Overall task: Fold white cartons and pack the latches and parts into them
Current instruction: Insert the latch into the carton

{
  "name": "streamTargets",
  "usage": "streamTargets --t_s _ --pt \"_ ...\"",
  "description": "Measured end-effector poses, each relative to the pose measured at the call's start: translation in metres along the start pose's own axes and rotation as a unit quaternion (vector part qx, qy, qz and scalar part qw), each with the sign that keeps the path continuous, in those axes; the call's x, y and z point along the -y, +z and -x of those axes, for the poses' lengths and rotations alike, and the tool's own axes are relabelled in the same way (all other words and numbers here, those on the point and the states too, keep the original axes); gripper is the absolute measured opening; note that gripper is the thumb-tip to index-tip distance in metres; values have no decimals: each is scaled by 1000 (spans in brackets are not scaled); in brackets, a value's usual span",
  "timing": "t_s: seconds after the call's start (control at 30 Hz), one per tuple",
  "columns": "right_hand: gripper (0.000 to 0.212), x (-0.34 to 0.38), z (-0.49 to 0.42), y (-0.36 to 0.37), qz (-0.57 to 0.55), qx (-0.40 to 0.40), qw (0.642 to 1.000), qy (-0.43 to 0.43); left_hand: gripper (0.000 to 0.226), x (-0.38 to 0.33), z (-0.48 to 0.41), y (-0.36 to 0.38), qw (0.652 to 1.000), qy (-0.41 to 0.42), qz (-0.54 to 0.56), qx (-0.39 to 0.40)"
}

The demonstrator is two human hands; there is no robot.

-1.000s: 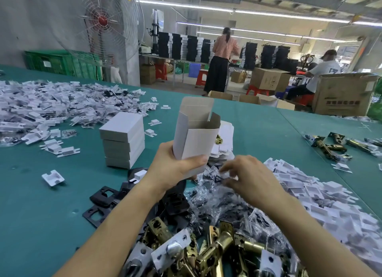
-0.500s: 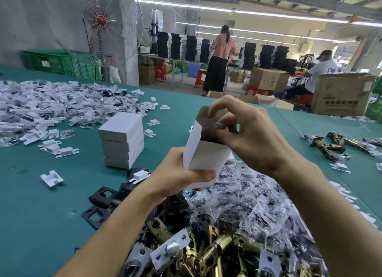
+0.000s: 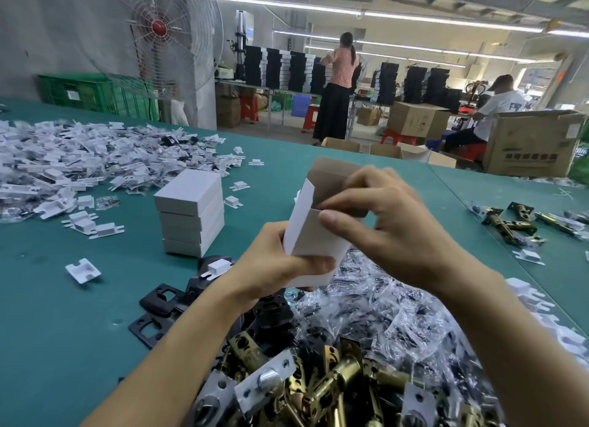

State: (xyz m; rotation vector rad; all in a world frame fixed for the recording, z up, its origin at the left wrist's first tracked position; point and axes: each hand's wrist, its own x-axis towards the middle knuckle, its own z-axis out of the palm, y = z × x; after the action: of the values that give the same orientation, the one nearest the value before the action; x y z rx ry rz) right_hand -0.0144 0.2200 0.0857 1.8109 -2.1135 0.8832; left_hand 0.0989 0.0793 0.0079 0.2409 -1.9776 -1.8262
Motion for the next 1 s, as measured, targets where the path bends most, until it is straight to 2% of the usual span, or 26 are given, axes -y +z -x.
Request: streamTargets --t_s 0.03,0.1,0.2,0.3,0.43,0.53,0.6,0.67,0.77,0.9,1.0 --pt "17 -3 6 2 -31 -70 997 3 27 0 0 0 1000 -1 5 7" --pt "23 -13 18 5 -116 -160 980 34 28 0 1 0 1000 1 7 25" --pt "30 -24 34 11 -332 -147 928 84 28 0 2 2 999 -7 20 48" --pt "38 -28 45 24 -406 -104 904 77 25 2 3 3 997 -6 34 67" --pt "21 -35 48 38 -359 -99 925 71 24 5 2 4 997 -4 -7 83" --pt "15 -45 53 43 -319 -111 937 92 35 8 0 7 993 5 -87 83" --pt "16 -51 57 44 -295 -110 944 103 49 7 -2 8 992 32 -121 30" --pt "18 -54 60 45 -297 -112 940 125 58 6 -3 6 991 73 -102 -43" --pt "21 -53 57 45 -290 -74 944 142 47 5 -4 5 987 113 -99 -53" --pt "27 -51 55 46 -271 -25 951 145 20 8 -1 7 990 83 -113 -24" --pt "24 -50 56 48 -292 -39 948 124 17 8 -1 6 993 66 -96 -25"
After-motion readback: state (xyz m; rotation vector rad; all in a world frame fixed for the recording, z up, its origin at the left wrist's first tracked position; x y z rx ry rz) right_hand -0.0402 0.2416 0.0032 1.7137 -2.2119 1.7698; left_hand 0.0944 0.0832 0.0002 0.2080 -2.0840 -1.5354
